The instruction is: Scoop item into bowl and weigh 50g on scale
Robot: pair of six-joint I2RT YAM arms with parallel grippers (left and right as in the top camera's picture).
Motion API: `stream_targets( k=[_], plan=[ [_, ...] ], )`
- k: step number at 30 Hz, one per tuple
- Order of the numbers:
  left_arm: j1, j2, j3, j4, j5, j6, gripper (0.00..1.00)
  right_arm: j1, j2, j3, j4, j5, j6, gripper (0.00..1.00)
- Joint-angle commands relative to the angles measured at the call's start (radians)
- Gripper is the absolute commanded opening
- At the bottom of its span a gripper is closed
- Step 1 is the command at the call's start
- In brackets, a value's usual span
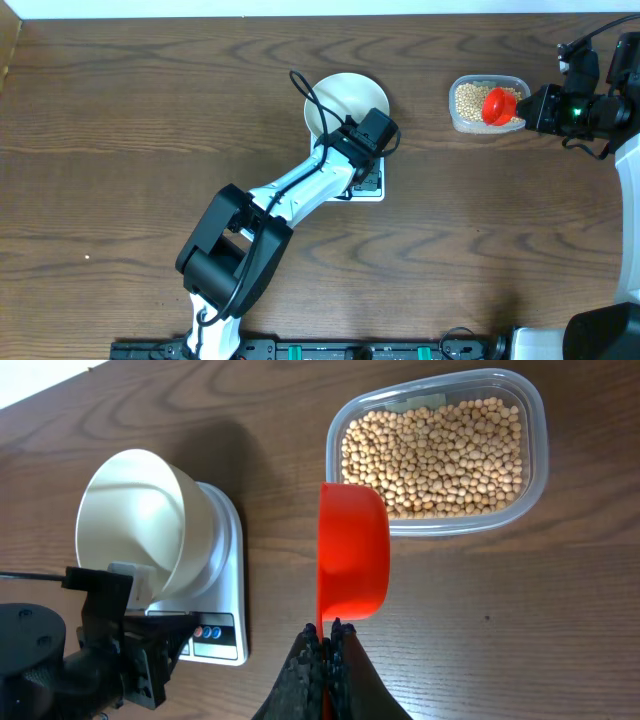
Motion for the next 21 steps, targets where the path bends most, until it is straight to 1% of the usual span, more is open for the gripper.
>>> stream_targets(
  k=[1,11,17,21],
  plan=[
    [0.005,0.014,-0.018,-0.002,-0.005,-0.016,0.07,-0.004,-0.003,0.019,-0.002,-0.003,-0.023,0.01],
    [0.004,-0.068,-0.017,-0.006,-0.005,-0.016,0.07,-0.004,-0.003,0.019,-0.008,-0.003,-0.023,0.01],
    [0.003,-0.074,-0.017,-0.029,0.0,-0.04,0.07,-0.004,-0.003,0.019,-0.008,-0.003,-0.023,0.01],
    [0.002,-0.071,-0.019,-0.037,0.029,-0.039,0.07,-0.004,-0.003,0.019,-0.008,-0.003,-0.023,0.01]
  ],
)
